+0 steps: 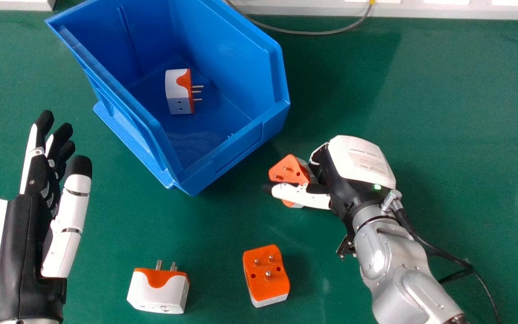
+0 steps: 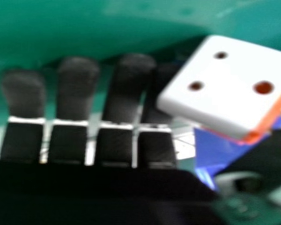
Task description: Pick all objects and put in blue box
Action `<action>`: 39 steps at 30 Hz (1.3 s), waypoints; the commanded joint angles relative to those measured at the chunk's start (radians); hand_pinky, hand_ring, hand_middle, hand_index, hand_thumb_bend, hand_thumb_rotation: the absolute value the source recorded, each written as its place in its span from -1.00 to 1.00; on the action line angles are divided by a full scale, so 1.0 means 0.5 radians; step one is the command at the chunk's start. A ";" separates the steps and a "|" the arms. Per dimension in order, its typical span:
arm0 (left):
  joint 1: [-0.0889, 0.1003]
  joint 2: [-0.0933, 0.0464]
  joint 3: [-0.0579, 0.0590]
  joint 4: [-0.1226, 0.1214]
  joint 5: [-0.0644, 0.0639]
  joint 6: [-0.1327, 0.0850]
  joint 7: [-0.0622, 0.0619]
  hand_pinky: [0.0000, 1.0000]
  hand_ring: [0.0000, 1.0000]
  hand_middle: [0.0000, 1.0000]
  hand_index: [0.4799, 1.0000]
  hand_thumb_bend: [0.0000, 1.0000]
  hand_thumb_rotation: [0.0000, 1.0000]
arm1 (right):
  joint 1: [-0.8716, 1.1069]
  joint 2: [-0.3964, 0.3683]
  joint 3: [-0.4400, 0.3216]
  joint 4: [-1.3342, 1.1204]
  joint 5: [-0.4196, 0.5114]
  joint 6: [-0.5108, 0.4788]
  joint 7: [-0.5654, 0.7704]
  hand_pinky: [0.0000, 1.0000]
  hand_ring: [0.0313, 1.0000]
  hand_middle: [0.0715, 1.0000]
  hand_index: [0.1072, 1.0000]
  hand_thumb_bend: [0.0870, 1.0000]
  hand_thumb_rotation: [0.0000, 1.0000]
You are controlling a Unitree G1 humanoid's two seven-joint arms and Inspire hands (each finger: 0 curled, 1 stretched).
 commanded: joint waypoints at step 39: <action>0.027 -0.009 -0.001 -0.045 -0.012 -0.012 0.014 0.98 0.89 0.90 0.89 -0.14 0.65 | 0.096 -0.169 0.008 -0.458 -0.069 0.130 0.259 -0.54 -0.40 -0.26 -0.20 -0.76 -0.46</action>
